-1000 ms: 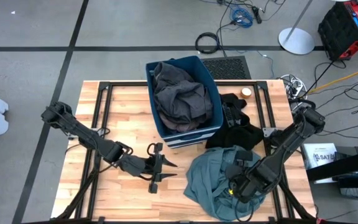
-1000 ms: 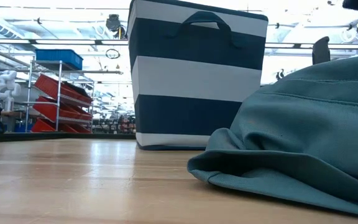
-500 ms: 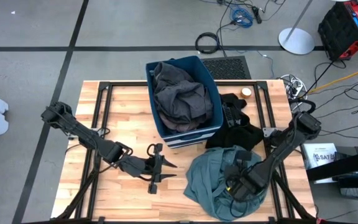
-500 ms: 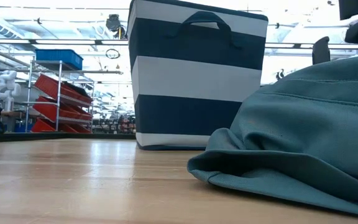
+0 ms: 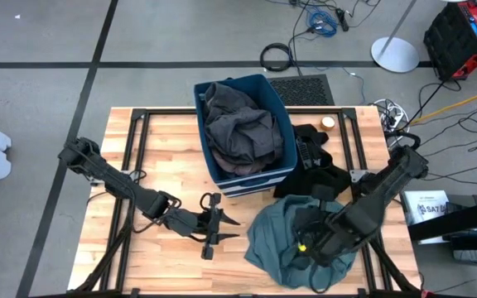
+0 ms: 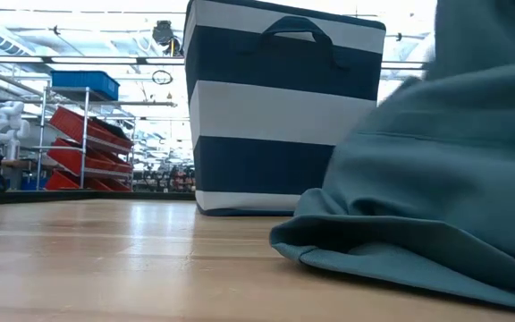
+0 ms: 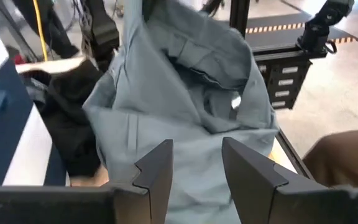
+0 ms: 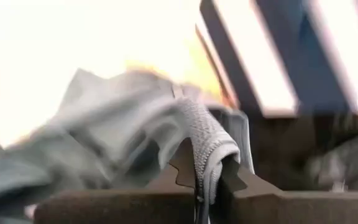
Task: Sort clothes
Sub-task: Put the blue pants into the blue laundry organizer
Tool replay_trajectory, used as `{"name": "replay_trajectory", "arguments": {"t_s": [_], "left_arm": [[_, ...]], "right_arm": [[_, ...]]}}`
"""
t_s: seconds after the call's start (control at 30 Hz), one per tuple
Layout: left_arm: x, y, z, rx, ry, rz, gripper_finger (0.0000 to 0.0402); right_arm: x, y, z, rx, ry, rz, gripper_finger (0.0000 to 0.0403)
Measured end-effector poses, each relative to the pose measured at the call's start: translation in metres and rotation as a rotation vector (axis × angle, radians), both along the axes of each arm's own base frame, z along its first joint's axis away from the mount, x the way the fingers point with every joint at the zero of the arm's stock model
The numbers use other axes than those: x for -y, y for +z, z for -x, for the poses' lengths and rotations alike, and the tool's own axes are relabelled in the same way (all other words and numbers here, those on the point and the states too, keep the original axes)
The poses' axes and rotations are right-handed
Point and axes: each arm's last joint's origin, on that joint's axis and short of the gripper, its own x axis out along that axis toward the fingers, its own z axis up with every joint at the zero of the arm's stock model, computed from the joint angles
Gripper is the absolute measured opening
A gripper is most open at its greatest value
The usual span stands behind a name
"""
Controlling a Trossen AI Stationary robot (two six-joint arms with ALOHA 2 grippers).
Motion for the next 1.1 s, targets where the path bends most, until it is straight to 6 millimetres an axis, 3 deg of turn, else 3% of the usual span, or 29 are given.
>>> {"name": "replay_trajectory", "arguments": {"t_s": [0.2,0.37,0.57,0.77,0.93,1.0,1.1], "left_arm": [[0.006,0.003,-0.010,0.130,-0.063,-0.006,0.0148],[-0.001,0.008,-0.016,0.191,0.028,0.013,0.0148],[-0.003,0.002,-0.014,0.145,0.139,0.000,0.0148],[0.022,0.005,0.003,0.156,0.054,-0.120,0.0148],[0.013,0.005,0.008,0.110,0.308,0.089,0.0148],[0.006,0.002,0.005,0.082,0.332,0.204,0.0148],[-0.002,-0.005,0.001,0.020,0.358,0.243,0.0148]], "right_arm": [[-0.009,0.078,-0.001,0.331,0.217,-0.028,0.0001],[-0.013,0.119,0.001,0.522,0.366,-0.044,0.0001],[-0.014,0.122,0.004,0.524,0.409,-0.017,0.0000],[-0.013,0.118,0.005,0.487,0.390,-0.017,0.0000],[-0.013,0.118,0.005,0.485,0.379,-0.033,0.0000],[-0.013,0.118,0.005,0.485,0.378,-0.034,0.0000],[-0.013,0.118,0.005,0.484,0.378,-0.034,0.0000]]}}
